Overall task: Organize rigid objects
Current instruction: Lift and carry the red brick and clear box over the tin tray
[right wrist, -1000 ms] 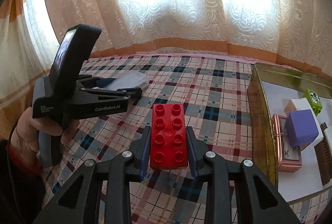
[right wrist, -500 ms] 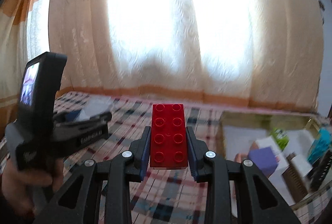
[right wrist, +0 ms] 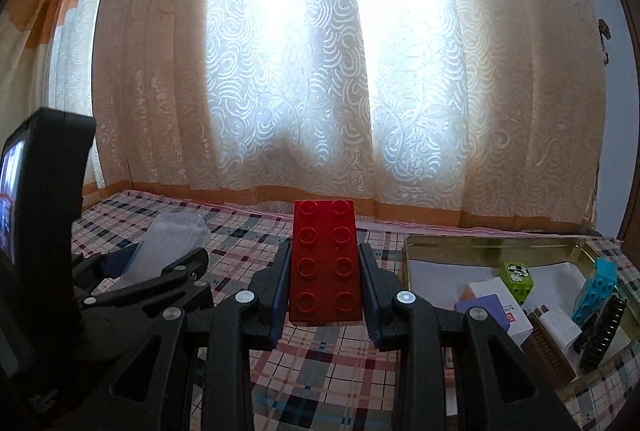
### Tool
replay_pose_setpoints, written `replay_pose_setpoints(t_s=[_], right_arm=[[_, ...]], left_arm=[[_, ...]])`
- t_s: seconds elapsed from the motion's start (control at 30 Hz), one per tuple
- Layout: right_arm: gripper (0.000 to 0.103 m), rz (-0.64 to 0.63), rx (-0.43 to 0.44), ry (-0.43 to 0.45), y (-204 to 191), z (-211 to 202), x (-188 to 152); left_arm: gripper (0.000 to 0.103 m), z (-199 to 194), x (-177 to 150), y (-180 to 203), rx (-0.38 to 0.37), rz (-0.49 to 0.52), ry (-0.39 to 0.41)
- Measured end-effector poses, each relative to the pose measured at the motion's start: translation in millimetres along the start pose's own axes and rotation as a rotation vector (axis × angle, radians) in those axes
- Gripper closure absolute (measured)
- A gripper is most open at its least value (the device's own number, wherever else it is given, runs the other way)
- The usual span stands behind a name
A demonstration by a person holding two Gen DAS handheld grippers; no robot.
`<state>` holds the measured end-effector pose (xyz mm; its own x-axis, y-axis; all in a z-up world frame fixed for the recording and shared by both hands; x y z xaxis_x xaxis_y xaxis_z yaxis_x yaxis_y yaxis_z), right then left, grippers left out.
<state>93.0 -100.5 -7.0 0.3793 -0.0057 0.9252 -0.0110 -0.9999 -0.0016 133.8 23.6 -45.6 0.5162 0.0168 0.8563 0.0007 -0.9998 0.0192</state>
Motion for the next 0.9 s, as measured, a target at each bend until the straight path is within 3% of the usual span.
replay_pose_setpoints(t_s=[0.9], right_arm=[[0.069, 0.015, -0.041, -0.006, 29.9, -20.3, -7.3]], left_arm=[[0.049, -22.0, -5.0, 17.3, -0.009, -0.007, 0.044]])
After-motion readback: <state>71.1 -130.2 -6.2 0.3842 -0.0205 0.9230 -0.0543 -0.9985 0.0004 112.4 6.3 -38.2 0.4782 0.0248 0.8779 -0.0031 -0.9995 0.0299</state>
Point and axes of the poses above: each gripper's, at about its wrist camera, not at the fingertips, and z roughly the way its jaws point, y to its right, x to its top, the point moved 9 cm from there along z, roughly the way its jaws point
